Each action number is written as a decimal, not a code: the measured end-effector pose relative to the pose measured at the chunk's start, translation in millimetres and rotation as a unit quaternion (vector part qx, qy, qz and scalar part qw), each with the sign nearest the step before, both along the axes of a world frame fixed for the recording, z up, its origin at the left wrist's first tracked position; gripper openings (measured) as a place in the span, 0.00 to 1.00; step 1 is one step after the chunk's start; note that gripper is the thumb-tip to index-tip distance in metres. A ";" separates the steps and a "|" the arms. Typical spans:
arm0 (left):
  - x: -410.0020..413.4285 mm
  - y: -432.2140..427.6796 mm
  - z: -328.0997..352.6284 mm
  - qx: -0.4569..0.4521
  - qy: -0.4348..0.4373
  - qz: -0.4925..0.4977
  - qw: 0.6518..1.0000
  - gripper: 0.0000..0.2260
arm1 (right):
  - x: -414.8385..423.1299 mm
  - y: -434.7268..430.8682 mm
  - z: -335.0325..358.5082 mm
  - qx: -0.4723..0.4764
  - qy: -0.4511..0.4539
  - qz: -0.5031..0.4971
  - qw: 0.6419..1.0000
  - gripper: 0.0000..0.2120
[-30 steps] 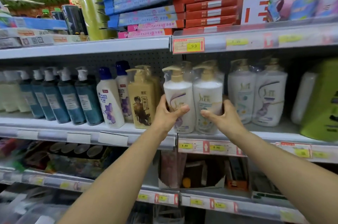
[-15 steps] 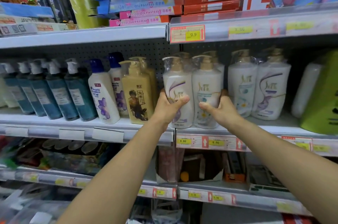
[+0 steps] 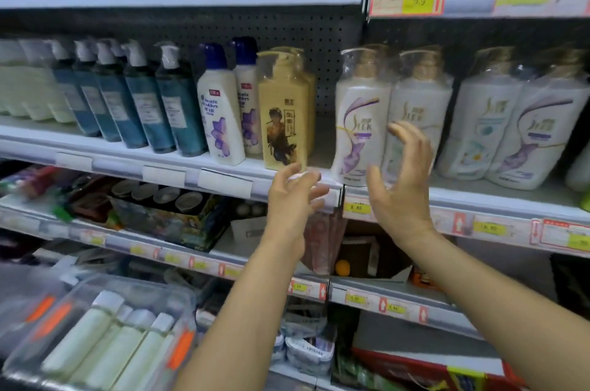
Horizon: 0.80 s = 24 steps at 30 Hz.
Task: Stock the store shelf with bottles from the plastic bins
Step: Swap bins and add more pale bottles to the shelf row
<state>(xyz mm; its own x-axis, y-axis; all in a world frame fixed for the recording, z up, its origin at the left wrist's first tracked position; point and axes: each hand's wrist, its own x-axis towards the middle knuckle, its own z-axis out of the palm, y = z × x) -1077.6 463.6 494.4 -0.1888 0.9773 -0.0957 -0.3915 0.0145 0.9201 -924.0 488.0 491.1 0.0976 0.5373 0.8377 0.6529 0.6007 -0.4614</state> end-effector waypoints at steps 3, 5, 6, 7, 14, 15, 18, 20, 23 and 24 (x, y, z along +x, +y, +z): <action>-22.0 -20.4 -27.0 -0.027 -0.028 0.008 0.999 0.10 | -36.4 -15.4 -21.0 -0.072 -0.008 0.109 0.991 0.21; -40.9 -29.9 -50.7 -0.054 -0.033 0.030 0.998 0.07 | -56.8 -22.6 -39.8 -0.127 -0.027 0.163 0.978 0.17; -50.4 -34.2 -62.8 -0.069 -0.038 0.042 0.996 0.05 | -65.4 -24.8 -49.8 -0.148 -0.038 0.185 0.971 0.16; -60.1 -38.5 -75.0 -0.083 -0.043 0.053 0.994 0.03 | -73.6 -26.4 -59.3 -0.170 -0.047 0.205 0.963 0.16; -124.2 -65.4 -167.4 -0.202 -0.157 0.111 0.960 0.07 | -139.0 -27.5 -129.0 -0.299 -0.134 0.301 0.895 0.13; -132.6 -69.8 -180.3 -0.220 -0.176 0.121 0.952 0.07 | -148.9 -25.1 -141.2 -0.314 -0.146 0.317 0.883 0.12; -164.0 -86.4 -219.3 -0.273 -0.213 0.152 0.926 0.05 | -178.7 -18.3 -184.5 -0.374 -0.190 0.355 0.835 0.11; -184.5 -97.7 -243.5 -0.298 -0.212 0.147 0.919 0.07 | -196.4 -15.2 -217.1 -0.411 -0.206 0.379 0.803 0.10; -211.7 -107.7 -281.3 -0.335 -0.193 0.126 0.914 0.09 | -220.4 -16.2 -272.5 -0.461 -0.224 0.411 0.754 0.09; -218.3 -110.5 -295.0 -0.348 -0.188 0.123 0.910 0.10 | -227.0 -17.7 -291.8 -0.477 -0.233 0.420 0.736 0.09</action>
